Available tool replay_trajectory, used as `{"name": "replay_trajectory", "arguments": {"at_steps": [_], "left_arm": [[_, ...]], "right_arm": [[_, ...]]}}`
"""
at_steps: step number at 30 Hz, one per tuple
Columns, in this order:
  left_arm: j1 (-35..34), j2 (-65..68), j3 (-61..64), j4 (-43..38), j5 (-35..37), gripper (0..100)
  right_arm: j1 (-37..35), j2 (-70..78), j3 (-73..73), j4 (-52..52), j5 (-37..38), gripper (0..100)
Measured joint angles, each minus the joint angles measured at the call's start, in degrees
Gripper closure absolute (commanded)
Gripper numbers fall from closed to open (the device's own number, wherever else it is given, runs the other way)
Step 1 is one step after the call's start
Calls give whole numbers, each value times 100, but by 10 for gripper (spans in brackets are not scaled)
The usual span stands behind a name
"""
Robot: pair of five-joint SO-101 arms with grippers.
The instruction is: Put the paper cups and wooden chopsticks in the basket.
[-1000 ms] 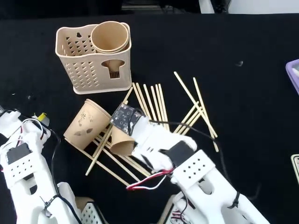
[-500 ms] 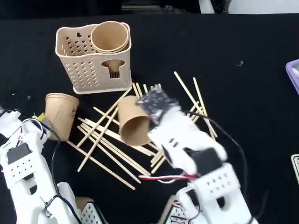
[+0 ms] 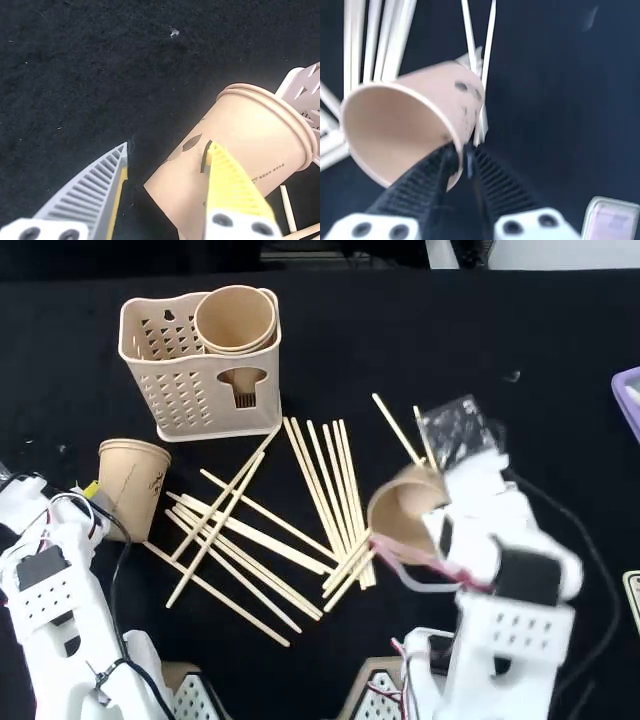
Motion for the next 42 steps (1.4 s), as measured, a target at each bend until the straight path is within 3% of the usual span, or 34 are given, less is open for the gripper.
{"name": "replay_trajectory", "arguments": {"at_steps": [5, 13, 20, 23, 26, 32, 42], "left_arm": [[0, 0, 0, 0, 0, 755], [26, 0, 0, 0, 0, 755], [26, 0, 0, 0, 0, 755], [26, 0, 0, 0, 0, 755], [26, 0, 0, 0, 0, 755], [26, 0, 0, 0, 0, 755], [26, 0, 0, 0, 0, 755]], "right_arm": [[308, 1213, -712, 1108, 448, 987], [70, 1758, -387, 1204, 624, 981], [-237, 1820, 255, 703, 624, 807], [-237, 1802, 290, 607, 624, 851], [-237, 1802, 281, 571, 624, 988], [-229, 1741, -18, 563, 624, 988], [-246, 941, -1987, 1204, 334, 988]]}}
